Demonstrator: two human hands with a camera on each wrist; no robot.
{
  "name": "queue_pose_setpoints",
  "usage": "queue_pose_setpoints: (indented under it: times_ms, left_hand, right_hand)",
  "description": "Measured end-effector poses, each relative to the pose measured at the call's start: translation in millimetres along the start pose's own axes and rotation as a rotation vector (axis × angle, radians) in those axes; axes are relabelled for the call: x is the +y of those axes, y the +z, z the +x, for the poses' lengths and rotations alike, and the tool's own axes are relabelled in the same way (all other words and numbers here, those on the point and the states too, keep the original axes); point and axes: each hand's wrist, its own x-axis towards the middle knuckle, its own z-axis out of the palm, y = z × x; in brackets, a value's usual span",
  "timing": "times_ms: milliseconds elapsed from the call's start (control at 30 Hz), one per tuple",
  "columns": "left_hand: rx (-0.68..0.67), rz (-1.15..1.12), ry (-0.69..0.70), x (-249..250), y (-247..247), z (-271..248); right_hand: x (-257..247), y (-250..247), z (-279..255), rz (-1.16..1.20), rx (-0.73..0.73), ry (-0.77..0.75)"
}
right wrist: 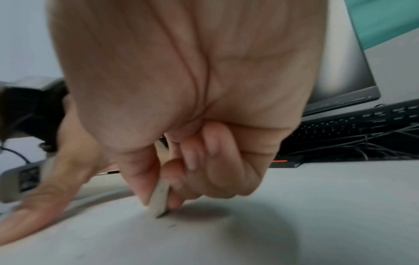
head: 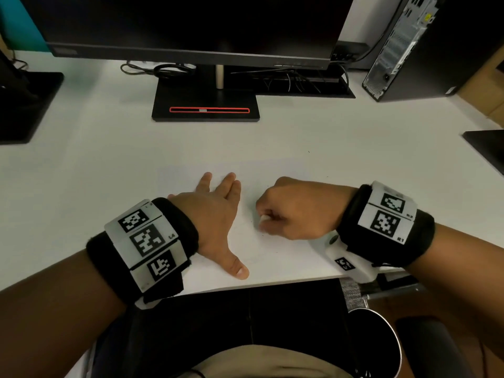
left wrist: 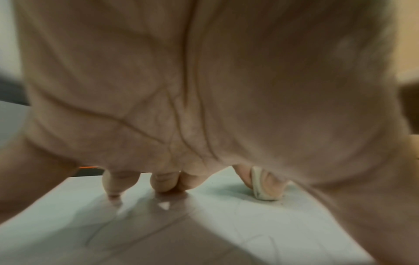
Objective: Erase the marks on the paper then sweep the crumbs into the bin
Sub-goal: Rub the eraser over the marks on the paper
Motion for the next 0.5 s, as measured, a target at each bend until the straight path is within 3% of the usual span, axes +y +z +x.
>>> queue_pose_setpoints:
  times_ms: [167,300,400,500]
  left_hand:
    - [0.001,0.005,-0.004,0.3,0.1,-0.4]
    - [-0.006,0.003,-0.010,2.3,-1.8,-0.6]
    - [-0.003,0.004,-0.013,3.1,-1.8,-1.3]
    - [-0.007,0.009,-0.021,4.4,-2.8,-1.7]
  right_hand:
    - [-5.8,5.8,-6.1,0.025,-0.074,-0.048]
    - [0.2,4.5,-4.0,0.030,0.010,0.004]
    - [-11.0,13.7,-9.8,0.055,-0.036,-0.072]
    - [-1.4,4.7,-10.5,0.043,-0.034,-0.025]
